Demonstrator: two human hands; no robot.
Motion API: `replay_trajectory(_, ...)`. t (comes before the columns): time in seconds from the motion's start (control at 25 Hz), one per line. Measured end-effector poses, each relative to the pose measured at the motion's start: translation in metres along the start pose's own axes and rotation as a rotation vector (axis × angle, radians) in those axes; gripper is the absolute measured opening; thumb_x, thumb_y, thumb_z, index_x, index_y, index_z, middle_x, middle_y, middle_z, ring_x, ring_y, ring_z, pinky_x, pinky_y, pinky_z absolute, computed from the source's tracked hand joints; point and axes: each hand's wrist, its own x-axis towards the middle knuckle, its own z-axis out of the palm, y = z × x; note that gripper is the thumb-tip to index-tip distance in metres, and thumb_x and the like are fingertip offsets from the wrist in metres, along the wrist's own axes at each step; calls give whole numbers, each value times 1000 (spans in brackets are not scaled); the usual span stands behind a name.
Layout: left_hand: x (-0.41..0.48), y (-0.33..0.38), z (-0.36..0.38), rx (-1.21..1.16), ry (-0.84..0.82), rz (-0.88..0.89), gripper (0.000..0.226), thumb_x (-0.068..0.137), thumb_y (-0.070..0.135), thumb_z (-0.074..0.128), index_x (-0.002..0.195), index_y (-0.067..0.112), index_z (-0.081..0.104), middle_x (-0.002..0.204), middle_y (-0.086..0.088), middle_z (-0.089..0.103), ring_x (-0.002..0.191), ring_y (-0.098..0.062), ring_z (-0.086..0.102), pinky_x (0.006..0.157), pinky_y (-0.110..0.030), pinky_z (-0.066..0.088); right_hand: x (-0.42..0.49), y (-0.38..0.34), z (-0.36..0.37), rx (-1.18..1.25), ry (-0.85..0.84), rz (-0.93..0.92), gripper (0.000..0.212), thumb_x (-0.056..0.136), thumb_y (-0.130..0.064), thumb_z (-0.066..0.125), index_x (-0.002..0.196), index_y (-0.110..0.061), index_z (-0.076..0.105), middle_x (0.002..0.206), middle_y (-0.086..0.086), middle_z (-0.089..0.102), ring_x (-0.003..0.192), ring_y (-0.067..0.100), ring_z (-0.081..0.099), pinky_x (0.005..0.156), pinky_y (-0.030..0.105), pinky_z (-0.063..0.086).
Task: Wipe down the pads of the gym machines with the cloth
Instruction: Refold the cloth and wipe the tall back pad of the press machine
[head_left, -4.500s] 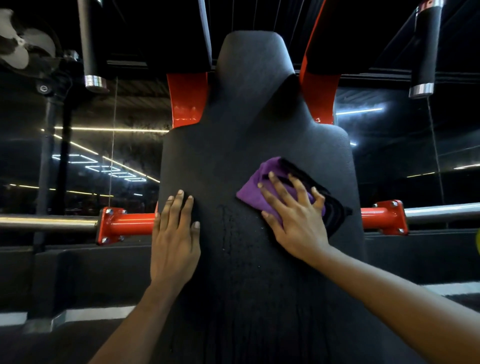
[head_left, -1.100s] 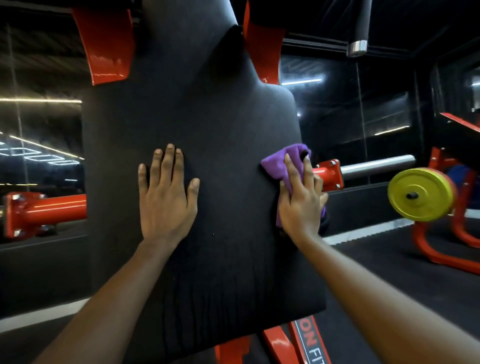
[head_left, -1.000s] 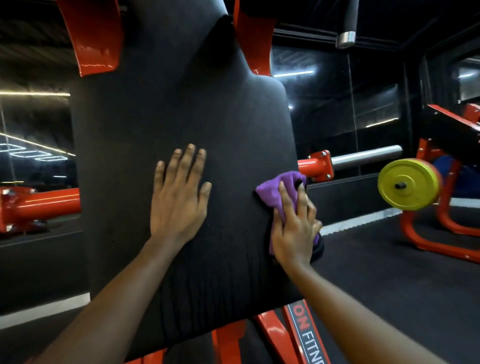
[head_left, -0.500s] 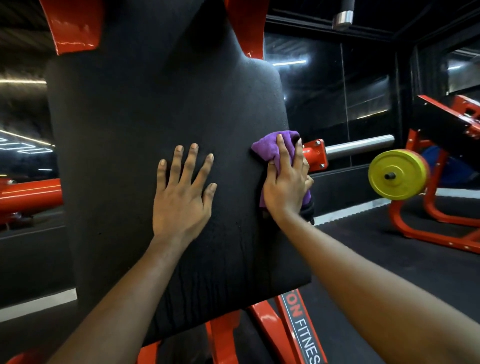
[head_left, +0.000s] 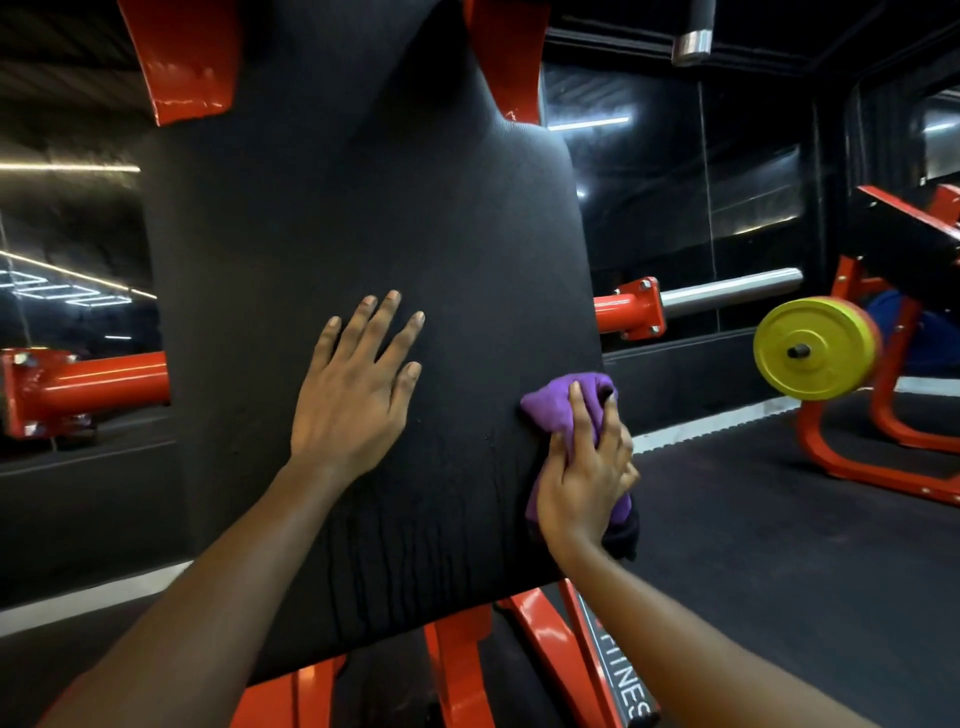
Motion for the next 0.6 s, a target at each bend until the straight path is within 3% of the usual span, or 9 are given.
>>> replay_trajectory(0.12, -13, -33, -9, 12, 73, -91, 55, 104, 39, 29, 157, 29, 29, 167, 2, 16, 155, -19, 7, 124, -50, 10, 45, -58, 12, 10, 45, 4, 54, 100, -40, 38, 153, -44, 34, 166, 1, 22, 146, 30, 29, 108, 61, 28)
replay_trajectory(0.24, -18, -45, -8, -8, 96, -84, 54, 103, 38, 31, 157, 29, 31, 167, 3, 19, 155, -17, 8, 124, -51, 10, 30, -80, 22, -80, 53, -153, 57, 100, -41, 39, 156, -43, 30, 168, 0, 18, 148, 29, 28, 109, 57, 30)
replay_trajectory(0.44, -17, -33, 1, -27, 143, -144, 53, 103, 37, 37, 155, 28, 35, 166, 2, 20, 155, -17, 10, 125, -51, 8, -50, -32, 25, -153, -86, -519, 56, 99, -34, 47, 153, -42, 37, 168, -3, 21, 150, 25, 28, 106, 50, 29)
replay_trajectory(0.6, -19, -39, -6, -28, 93, -113, 54, 103, 39, 33, 157, 29, 31, 167, 4, 17, 155, -15, 6, 125, -50, 9, -41, 5, 10, -155, -23, -429, 62, 90, -25, 54, 150, -39, 46, 163, 2, 33, 139, 30, 41, 99, 50, 37)
